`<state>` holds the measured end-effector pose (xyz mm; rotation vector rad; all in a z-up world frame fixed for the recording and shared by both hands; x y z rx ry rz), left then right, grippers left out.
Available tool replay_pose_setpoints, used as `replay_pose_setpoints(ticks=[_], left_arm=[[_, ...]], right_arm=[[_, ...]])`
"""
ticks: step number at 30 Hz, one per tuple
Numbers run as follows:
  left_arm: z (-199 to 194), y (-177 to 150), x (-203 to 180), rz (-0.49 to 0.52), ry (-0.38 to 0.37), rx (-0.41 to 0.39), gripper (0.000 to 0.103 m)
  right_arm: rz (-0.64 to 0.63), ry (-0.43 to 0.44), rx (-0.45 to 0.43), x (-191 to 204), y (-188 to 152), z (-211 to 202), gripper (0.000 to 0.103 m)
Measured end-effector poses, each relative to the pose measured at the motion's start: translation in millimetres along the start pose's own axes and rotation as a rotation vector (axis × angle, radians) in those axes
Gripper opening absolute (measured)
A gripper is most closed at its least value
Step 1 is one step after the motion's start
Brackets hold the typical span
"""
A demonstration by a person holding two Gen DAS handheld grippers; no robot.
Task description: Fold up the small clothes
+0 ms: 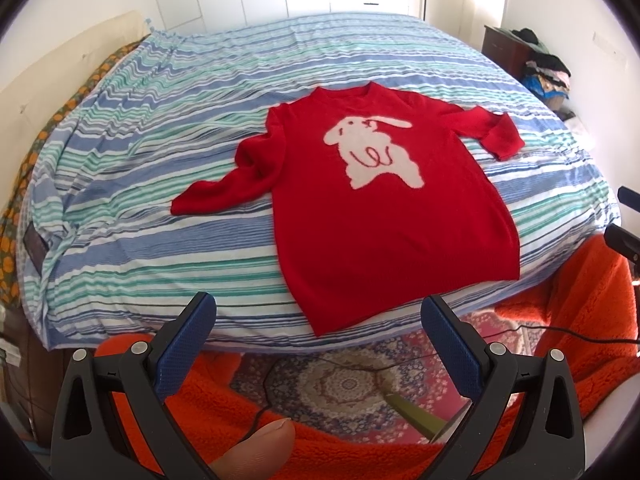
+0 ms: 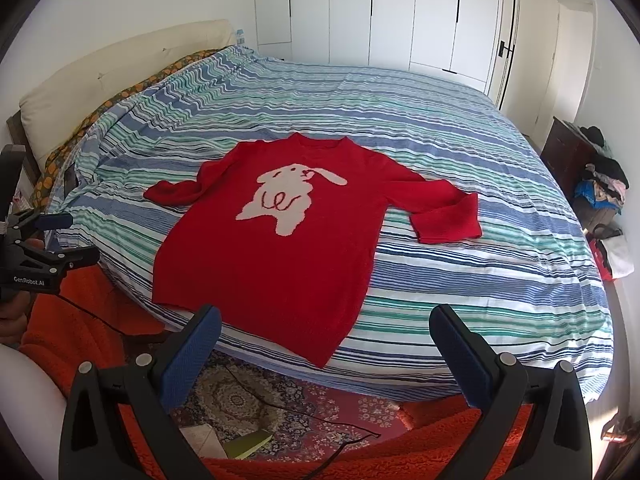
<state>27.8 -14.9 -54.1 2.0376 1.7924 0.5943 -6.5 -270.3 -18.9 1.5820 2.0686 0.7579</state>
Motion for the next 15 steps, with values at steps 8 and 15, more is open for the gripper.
replay_pose_setpoints(ticks=[8,15], left_arm=[[-0.2,0.4,1.1,0.0,0.001,-0.002,0.102],[-0.9,0.7,1.8,0.005,0.002,-0.001,0.102]], right_arm=[[-0.009,0.007,-0.005,3.4,0.9,-0.5,0.103],[-0.014,0.014,-0.006,6.5,0.8,0.0,0.103]])
Point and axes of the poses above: each gripper's, at about its wrist camera, not at the fingertips, and z roughly the way its jaws point, x to its left, y to its top, the point moved 5 cm from there along z, roughly the way its jaws point, and after that the axes turned 1 degree about x, right-handed, at the moved point
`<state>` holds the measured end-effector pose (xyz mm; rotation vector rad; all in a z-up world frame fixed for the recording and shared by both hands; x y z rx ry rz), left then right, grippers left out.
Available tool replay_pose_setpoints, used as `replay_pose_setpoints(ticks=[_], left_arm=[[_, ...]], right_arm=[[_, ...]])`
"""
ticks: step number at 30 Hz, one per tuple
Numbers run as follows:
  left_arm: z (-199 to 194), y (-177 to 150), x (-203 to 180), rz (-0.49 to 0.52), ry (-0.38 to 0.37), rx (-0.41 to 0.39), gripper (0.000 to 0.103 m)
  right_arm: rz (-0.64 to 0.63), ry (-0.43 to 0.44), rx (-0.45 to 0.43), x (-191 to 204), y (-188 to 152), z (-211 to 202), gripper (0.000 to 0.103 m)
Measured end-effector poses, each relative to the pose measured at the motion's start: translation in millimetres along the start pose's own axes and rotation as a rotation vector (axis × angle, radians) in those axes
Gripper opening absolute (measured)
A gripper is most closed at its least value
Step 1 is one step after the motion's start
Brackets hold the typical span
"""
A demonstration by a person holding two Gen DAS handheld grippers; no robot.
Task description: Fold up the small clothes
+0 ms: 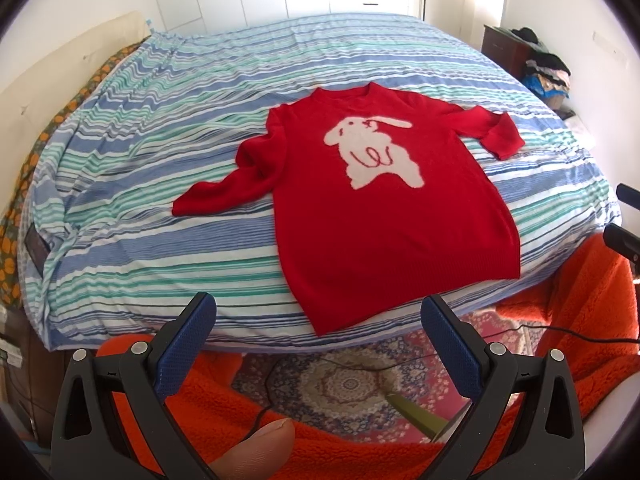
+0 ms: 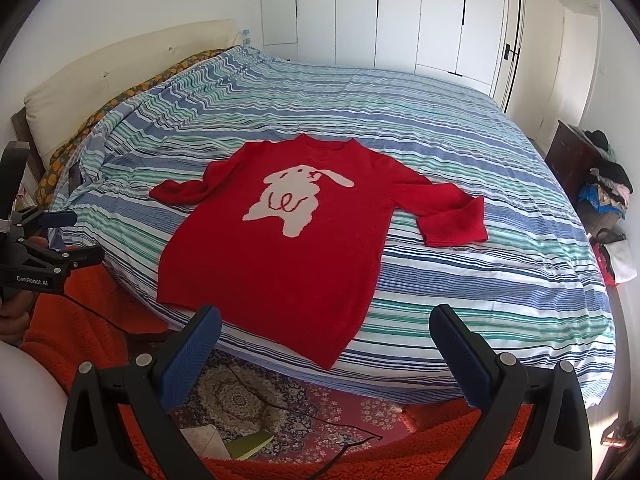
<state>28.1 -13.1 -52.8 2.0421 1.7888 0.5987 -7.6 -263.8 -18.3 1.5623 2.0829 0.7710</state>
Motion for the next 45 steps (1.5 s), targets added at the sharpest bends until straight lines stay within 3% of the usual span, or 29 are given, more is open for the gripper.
replay_pose_setpoints(ticks=[45], left_arm=[[0.6,-4.0,-2.8,0.012,0.01,-0.001,0.102]], right_arm=[[0.003,0.011,0.004,3.1,-2.6,2.7,0.103]])
Point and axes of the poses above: each gripper's, at about its wrist camera, not at the fingertips, and z roughly the way its jaws point, x to its left, y to its top, the point moved 5 cm from there along z, roughly the way its jaws point, and after that the axes turned 1 degree about x, right-handed, at the moved point
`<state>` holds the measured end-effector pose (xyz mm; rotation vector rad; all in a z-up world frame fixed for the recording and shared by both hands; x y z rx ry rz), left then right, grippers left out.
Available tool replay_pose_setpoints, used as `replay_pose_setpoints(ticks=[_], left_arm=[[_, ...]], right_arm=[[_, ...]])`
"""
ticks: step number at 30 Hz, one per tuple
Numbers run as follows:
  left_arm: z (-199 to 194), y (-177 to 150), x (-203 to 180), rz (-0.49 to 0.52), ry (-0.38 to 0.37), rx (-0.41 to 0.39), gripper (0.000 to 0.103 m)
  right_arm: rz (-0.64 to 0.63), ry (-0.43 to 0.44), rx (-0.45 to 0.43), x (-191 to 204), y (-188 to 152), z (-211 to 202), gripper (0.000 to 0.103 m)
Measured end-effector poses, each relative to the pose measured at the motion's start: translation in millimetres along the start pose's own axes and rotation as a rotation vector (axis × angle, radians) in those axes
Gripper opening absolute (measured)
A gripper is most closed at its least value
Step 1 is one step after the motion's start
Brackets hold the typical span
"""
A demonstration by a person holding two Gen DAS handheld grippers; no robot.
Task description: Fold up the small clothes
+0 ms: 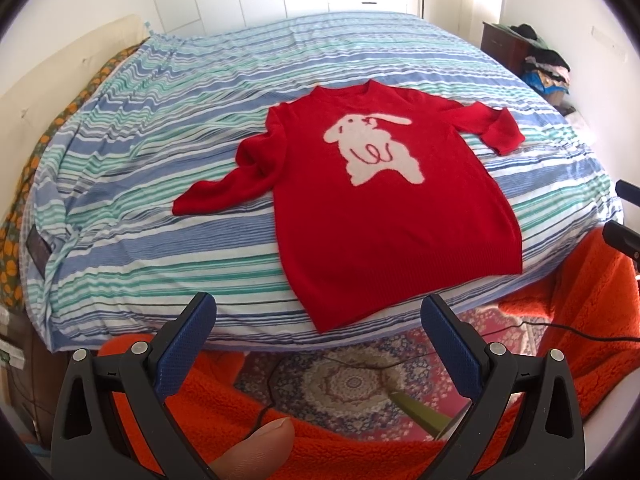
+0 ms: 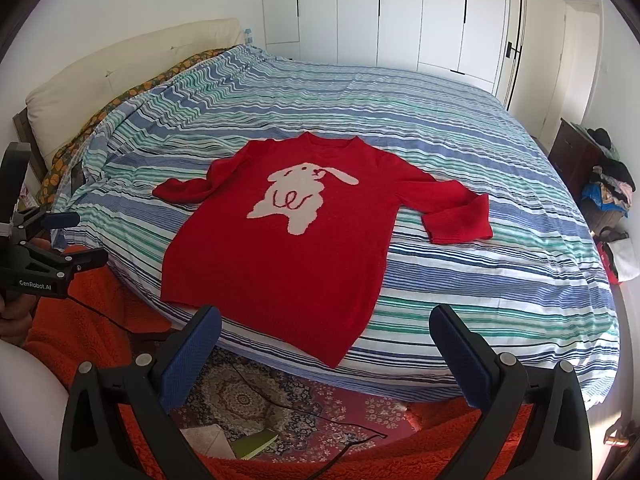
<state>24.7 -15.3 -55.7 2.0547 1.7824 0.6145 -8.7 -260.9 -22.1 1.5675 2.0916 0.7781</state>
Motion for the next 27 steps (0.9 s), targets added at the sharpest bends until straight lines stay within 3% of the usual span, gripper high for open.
replay_pose_setpoints(ticks=[27], left_arm=[[0.8,-0.7,-0.5,-0.006,-0.002,0.003,0.102]], right_arm=[[-0.002,0.002,-0.002,2.7,-0.4,0.2,0.103]])
Point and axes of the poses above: each gripper's, at about its wrist camera, not at the fingertips, and z roughly the way its jaws point, x to its left, y to its top, the point moved 5 cm from there along z, roughly the way its jaws point, and after that the axes turned 1 degree about x, right-handed, at the moved point
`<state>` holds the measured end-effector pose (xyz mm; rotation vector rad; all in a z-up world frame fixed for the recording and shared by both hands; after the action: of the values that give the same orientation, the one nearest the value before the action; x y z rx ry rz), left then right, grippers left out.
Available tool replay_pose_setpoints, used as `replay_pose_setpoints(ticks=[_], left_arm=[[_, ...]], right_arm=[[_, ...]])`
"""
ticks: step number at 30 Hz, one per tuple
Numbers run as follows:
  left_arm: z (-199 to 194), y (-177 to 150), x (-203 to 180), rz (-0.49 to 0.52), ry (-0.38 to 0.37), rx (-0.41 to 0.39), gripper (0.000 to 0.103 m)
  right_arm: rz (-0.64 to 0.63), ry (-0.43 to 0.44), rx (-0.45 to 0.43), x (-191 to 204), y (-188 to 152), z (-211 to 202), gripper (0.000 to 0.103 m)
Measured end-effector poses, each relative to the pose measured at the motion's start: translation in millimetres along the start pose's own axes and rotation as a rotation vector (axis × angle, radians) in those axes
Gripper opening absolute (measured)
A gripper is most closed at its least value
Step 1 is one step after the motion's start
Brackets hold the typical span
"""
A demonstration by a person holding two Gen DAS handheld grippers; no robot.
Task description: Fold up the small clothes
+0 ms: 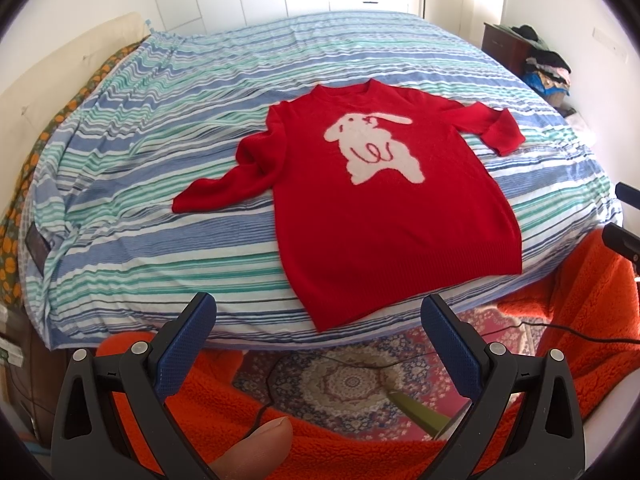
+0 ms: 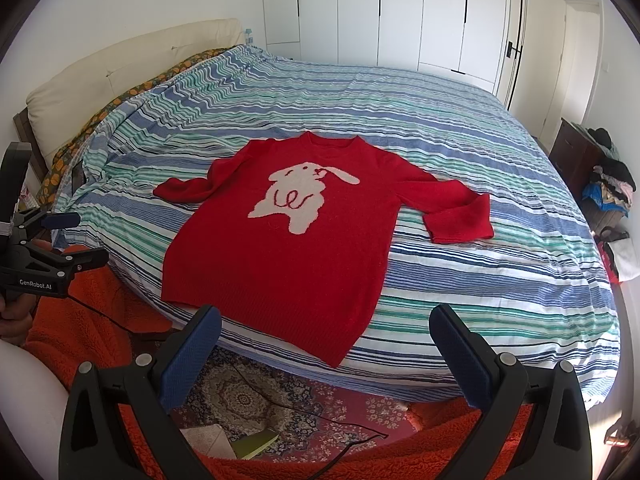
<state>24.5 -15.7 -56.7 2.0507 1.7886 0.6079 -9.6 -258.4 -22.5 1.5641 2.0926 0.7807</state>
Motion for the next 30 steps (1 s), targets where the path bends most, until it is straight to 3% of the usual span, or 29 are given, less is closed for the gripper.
replay_pose_setpoints(ticks=[30], left_arm=[[-2.5,-2.1,-2.1,0.005,-0.001,-0.001,0.102]], right_arm=[[-0.007,0.009,-0.003,5.6,-2.8,0.1,0.103]])
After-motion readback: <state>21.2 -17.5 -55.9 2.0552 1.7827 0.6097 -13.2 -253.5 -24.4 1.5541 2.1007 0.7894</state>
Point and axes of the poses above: each gripper's, at about its wrist camera, not at the fingertips, and z roughly the way its jaws point, x to its left, y to its top, the point moved 5 cm from there along z, roughly the way its jaws point, and after that the axes turned 1 degree about x, right-handed, at the moved point
